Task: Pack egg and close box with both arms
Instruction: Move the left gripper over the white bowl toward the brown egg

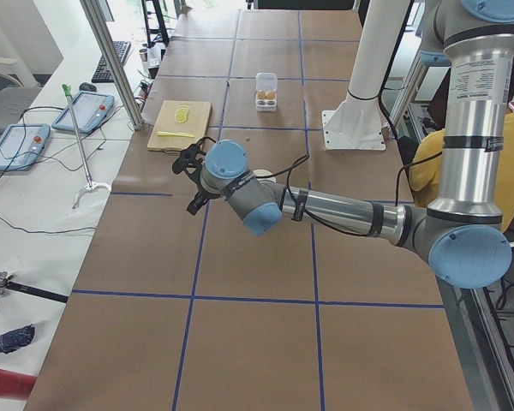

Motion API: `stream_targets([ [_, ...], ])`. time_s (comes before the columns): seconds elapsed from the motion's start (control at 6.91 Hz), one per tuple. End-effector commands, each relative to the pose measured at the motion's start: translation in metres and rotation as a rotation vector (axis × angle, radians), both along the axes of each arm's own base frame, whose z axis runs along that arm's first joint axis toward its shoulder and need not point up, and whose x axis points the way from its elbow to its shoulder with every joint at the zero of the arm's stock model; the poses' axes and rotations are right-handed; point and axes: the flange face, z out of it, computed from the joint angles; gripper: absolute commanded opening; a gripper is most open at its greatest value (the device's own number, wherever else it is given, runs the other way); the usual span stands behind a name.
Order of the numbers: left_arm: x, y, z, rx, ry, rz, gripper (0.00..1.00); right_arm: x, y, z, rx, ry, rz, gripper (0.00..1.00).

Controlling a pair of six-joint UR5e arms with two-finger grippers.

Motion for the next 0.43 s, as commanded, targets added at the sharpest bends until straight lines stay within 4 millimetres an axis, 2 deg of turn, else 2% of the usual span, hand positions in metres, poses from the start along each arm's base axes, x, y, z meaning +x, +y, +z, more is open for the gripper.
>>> stream_targets([
  [0.0, 0.097, 0.021, -0.05, -0.152, 0.041, -0.117, 1.0, 0.0, 0.002, 0.002, 0.001, -0.001, 0.002, 1.0],
  [0.14, 0.164, 0.042, -0.065, -0.244, 0.066, -0.179, 0.96, 0.0, 0.004, 0.004, -0.003, 0.0, 0.001, 1.0],
  [0.29, 0.226, 0.067, -0.068, -0.347, 0.09, -0.234, 0.79, 0.0, 0.004, 0.005, -0.004, 0.0, 0.001, 1.0],
])
